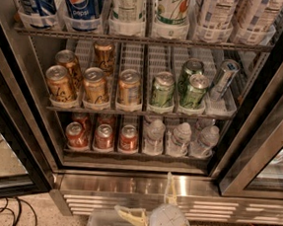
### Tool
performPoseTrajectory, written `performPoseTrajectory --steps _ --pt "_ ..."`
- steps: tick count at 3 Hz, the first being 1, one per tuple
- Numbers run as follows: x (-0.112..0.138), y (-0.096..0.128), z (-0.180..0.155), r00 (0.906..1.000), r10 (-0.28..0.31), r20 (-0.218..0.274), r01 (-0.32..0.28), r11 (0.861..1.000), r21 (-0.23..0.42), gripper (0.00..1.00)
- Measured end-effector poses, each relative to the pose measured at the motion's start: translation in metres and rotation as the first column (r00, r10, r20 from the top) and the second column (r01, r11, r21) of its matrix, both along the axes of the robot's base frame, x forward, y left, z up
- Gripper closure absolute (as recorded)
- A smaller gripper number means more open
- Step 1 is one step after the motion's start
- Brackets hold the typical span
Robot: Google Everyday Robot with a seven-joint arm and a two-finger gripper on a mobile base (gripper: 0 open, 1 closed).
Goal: Pick water bottle from bottom shelf of fridge
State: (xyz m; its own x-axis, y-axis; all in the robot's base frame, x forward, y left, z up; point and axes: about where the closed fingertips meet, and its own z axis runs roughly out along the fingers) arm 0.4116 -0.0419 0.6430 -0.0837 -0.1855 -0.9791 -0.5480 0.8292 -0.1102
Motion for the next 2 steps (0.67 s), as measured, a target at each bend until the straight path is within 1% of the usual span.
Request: performPoseTrajectory --steps 1,2 --pt "0.015 0.004 -0.004 0.9997 -0.02 0.017 0.02 1.0 0.001 0.0" --pt "0.031 0.008 -0.006 0.9982 -0.043 0.042 0.044 0.999 -0.028 0.0"
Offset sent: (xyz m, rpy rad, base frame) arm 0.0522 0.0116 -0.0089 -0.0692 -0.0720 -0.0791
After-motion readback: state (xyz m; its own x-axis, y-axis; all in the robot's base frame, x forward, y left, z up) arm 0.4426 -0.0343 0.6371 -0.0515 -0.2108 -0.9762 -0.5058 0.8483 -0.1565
